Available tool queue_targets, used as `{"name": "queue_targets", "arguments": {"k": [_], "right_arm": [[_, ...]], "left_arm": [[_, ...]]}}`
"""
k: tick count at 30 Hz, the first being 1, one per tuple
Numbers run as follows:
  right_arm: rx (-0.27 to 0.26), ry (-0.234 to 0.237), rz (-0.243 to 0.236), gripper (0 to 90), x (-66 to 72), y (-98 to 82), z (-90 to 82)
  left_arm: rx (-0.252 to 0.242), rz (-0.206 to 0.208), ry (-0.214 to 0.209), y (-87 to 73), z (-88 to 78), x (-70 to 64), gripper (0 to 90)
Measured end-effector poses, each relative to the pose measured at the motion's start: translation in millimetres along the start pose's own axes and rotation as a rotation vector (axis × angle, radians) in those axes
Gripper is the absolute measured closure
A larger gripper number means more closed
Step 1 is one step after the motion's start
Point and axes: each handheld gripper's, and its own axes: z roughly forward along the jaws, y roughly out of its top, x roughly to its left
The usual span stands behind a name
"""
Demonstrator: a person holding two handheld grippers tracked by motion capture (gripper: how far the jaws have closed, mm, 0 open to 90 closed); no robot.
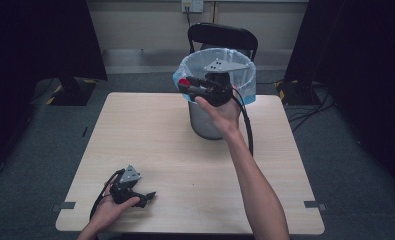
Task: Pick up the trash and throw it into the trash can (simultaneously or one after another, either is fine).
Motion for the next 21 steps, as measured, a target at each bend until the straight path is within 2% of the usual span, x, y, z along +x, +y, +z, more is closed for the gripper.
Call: {"name": "queue_targets", "arguments": {"k": [12, 21], "right_arm": [[-0.002, -0.063, 0.030, 59.9, -27.9, 4.3, -7.3], [0.005, -0.148, 0.058, 59.9, -50.7, 8.4, -9.4]], "left_arm": [[0.000, 0.000, 0.000, 0.0, 0.0, 0.0, 6.0], [-0.006, -0.003, 0.003, 0.0, 0.3, -0.2, 6.0]]}}
